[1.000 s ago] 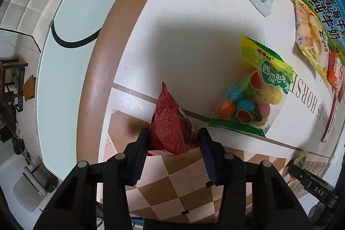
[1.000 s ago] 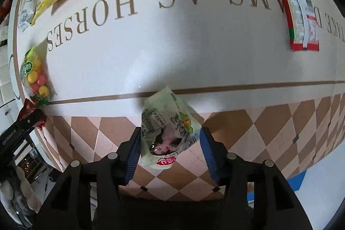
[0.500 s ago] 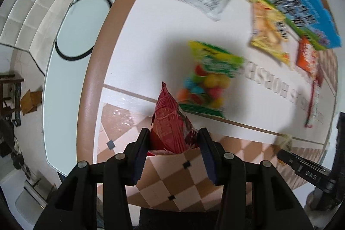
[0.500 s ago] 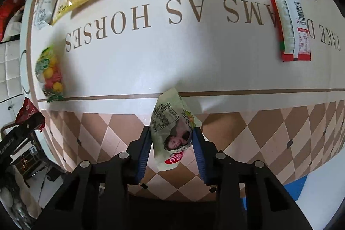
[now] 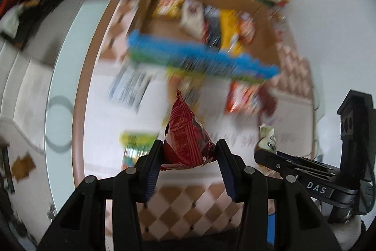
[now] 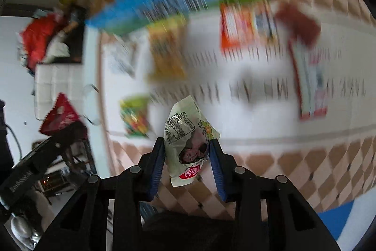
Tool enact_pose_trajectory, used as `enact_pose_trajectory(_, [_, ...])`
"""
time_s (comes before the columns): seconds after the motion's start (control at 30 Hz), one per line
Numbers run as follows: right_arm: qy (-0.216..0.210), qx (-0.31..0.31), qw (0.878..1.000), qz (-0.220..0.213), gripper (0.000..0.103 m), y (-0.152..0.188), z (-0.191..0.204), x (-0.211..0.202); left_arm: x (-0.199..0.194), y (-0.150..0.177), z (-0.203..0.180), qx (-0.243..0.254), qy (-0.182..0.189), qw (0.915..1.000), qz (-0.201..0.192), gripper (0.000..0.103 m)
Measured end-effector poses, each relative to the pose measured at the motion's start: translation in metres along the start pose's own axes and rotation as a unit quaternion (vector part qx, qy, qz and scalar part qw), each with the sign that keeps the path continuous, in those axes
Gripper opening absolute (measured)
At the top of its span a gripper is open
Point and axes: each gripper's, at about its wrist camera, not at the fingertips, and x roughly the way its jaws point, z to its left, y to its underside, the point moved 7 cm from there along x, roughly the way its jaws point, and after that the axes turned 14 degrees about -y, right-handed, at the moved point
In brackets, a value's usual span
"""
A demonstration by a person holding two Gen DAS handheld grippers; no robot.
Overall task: Organize snacks
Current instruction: 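Carry both bags over the box and open both grippers inside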
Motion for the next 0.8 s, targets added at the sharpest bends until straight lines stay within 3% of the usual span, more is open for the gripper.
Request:
enact_pose_trajectory(0.2, [-0.003,-0.034,0.997,-0.07,0.04,-0.094,0.039,-0.052,-0.011,-0.102,-0.02,0.022,0.002,0.9992,-0.033,0.043])
enact_pose_trajectory(0.4, [0.037,-0.015,0.995,-0.094,0.04,-0.181,0.032,-0.047,0.041,-0.175,-0.019,0.033,-0.022,0.999,0.019,0.044])
enact_pose_trajectory(0.63, [0.095,0.042,0.992,-0.066,0.04,-0.229,-0.029,-0.008,0.13,-0.194,-0.016,0.05,-0.061,0.9902,0.115,0.044])
enact_pose_trajectory(0.8, [0.121,0.059,0.99,-0.048,0.04,-0.238,-0.058,0.014,0.167,-0.188,-0.01,0.053,-0.081,0.9838,0.151,0.044])
